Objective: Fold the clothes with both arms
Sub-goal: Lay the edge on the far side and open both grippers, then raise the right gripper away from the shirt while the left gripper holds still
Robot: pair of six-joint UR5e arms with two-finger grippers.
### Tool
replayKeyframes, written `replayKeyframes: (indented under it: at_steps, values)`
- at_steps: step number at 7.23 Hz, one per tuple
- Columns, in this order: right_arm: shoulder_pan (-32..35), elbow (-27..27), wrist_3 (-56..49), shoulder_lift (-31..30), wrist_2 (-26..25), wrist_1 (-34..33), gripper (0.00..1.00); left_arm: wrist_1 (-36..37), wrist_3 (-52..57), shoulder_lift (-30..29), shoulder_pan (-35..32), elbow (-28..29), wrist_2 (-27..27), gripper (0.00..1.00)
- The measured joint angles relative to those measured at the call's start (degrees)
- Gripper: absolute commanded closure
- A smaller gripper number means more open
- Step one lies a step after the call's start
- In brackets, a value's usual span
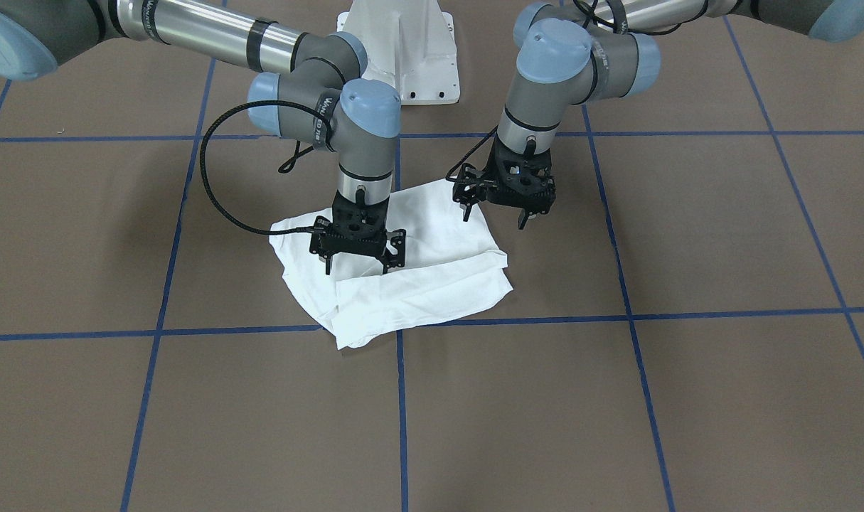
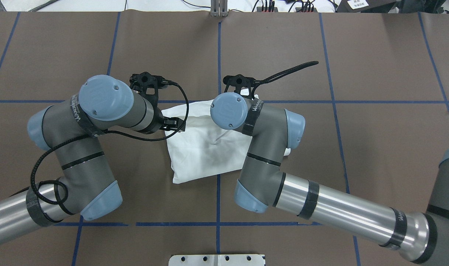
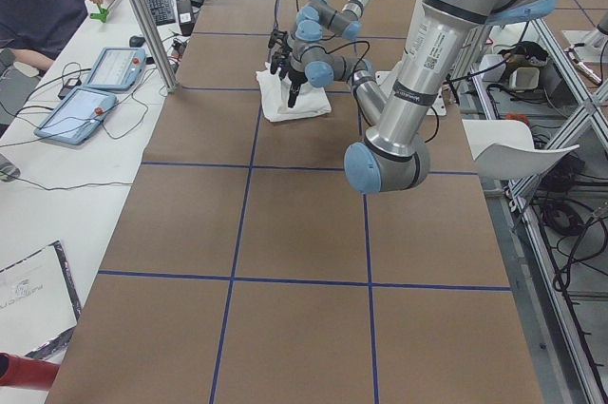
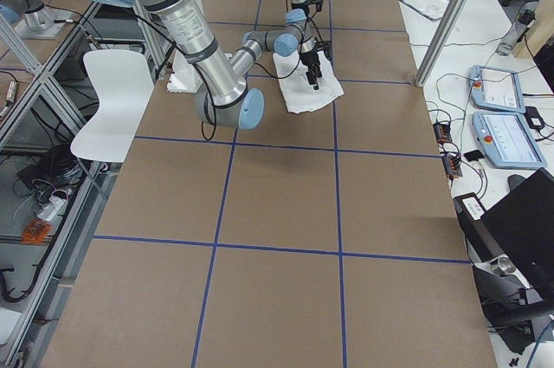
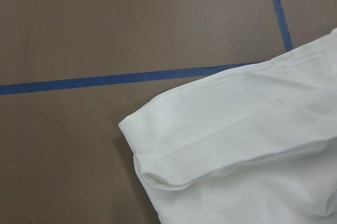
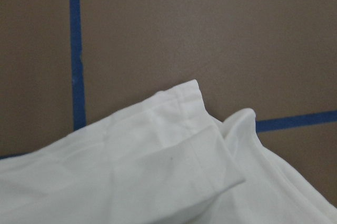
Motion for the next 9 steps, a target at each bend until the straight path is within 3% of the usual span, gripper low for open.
replayKeyframes:
  at_steps: [2,4,7,9]
  values:
    - [4.3,-13.8,-2.2,5.8,-2.2,7.7,0.0,0.3,1.0,0.2,-0.3,-1.1,-0.2,0.0]
    - [9.0,-18.4,-5.8,8.9,-0.1,10.9,0.0,0.3,1.1,0.4,-0.3,-1.2,-0.3,0.0]
    - [12.5,-15.3,-10.1,8.5,8.0,10.8,0.0,0.0,0.5,-0.3,0.1,2.9,-0.1,0.0]
    - [12.9,-10.4,-10.7,4.9,10.1,10.6,0.0,-0.3,0.1,-1.4,-0.2,6.2,0.3,0.03]
